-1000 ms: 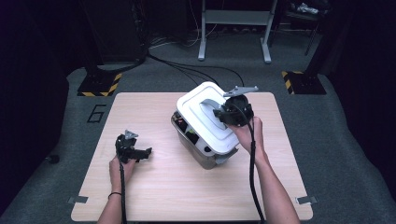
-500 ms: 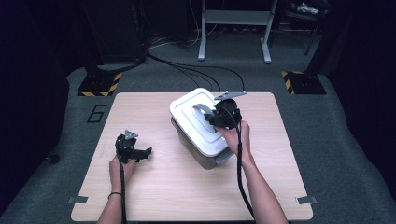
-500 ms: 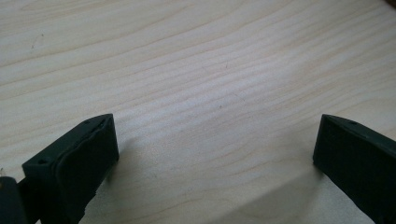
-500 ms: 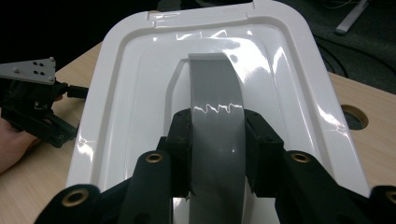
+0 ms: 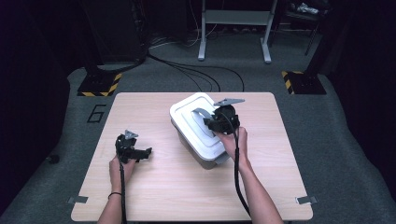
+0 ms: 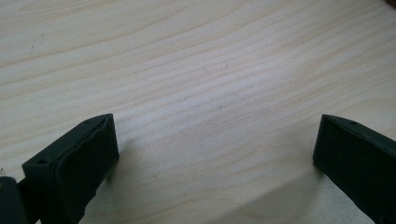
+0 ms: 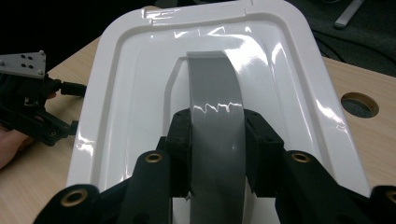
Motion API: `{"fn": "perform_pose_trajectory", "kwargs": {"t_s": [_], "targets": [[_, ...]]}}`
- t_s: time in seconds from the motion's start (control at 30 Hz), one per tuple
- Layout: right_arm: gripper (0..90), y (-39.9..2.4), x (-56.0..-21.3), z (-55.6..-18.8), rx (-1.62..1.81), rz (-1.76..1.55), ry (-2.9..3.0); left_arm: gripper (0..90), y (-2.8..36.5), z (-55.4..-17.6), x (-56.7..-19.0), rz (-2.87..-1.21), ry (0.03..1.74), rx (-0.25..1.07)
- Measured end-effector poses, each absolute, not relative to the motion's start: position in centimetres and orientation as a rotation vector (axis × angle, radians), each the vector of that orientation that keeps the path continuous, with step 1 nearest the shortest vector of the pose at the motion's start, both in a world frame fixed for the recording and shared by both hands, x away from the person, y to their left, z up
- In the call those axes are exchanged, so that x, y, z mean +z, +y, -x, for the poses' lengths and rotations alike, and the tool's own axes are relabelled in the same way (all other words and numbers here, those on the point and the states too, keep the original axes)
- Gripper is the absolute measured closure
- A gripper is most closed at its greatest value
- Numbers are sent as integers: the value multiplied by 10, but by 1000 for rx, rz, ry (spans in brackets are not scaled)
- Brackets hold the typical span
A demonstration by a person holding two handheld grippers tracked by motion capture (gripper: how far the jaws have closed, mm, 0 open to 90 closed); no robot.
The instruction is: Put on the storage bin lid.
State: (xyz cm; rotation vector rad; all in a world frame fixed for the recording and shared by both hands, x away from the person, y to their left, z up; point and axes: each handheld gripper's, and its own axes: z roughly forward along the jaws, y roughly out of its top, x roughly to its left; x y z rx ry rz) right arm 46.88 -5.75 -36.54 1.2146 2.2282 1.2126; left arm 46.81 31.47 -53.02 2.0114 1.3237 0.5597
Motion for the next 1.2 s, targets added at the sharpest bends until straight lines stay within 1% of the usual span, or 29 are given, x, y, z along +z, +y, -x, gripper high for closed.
{"fn": "perform_pose_trajectory", "kwargs": {"t_s": [0.33, 0.4, 0.5, 0.6, 0.63, 0.9, 0.93, 1.07, 1.2], "targets": [[650, -59, -368, -468, 1216, -1202, 2236, 0, 315, -468, -530, -2011, 1325, 560], [605, -60, -367, -467, 1230, -1200, 2231, 0, 315, -468, -530, -2010, 1326, 560], [477, -61, -363, -464, 1235, -1190, 2220, 0, 315, -468, -530, -2010, 1326, 560], [401, -65, -359, -460, 1231, -1189, 2214, 0, 315, -468, -530, -2012, 1323, 560], [347, -68, -357, -458, 1223, -1184, 2213, 0, 315, -468, -530, -2011, 1325, 560], [160, -93, -350, -441, 1200, -1170, 2202, 0, 315, -468, -530, -2010, 1325, 560], [144, -99, -350, -437, 1195, -1165, 2198, 0, 315, -468, -530, -2012, 1324, 561], [126, -116, -353, -425, 1199, -1158, 2178, 0, 315, -468, -530, -2012, 1324, 562], [81, -136, -362, -410, 1162, -1165, 2154, 0, 315, -468, -530, -2012, 1324, 562]]}}
